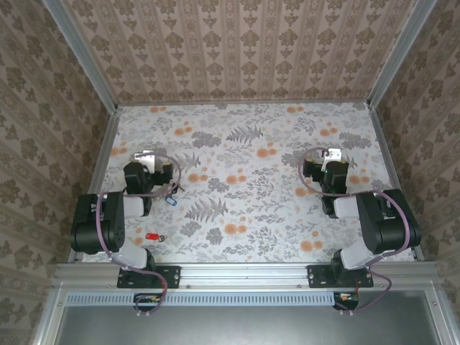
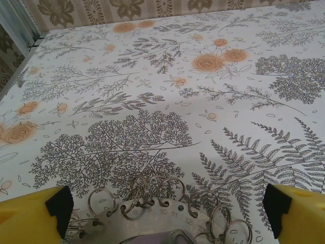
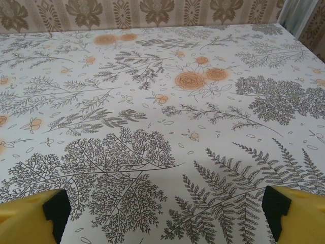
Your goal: Put the keys on the keyring
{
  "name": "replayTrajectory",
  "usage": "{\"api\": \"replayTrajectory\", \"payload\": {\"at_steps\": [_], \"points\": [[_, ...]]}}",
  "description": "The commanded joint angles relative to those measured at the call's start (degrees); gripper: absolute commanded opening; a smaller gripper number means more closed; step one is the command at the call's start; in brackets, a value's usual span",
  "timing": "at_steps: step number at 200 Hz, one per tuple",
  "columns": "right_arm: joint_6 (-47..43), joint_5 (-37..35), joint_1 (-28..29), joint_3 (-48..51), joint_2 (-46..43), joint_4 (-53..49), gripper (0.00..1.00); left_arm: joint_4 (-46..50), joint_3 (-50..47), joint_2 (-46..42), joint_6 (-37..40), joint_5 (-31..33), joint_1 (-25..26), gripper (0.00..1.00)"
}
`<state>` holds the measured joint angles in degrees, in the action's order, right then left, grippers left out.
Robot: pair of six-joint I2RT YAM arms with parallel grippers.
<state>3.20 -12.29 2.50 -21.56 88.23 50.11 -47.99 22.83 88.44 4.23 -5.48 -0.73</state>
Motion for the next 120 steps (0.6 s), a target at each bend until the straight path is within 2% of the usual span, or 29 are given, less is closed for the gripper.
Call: {"api": "replayTrajectory", "payload": {"at_steps": [1,94,120], "points": [[0.0,-0.9,0.2,-0.8,-0.6,0.9,1.0,-0.6,0.5,-0.5,-0.8,0.8,0.5,1.0],[0.0,-0.8,0.2,-0.9,-0.6,0.8,0.99,-0.5,0.5,-0.5,-0.8,0.9,0.4,1.0],[0.0,-0.6,0.1,-0.6,-0.7,1.1,1.0,-0.4,0.6,-0.5,-1.4,2.6,0.5,1.0]]}}
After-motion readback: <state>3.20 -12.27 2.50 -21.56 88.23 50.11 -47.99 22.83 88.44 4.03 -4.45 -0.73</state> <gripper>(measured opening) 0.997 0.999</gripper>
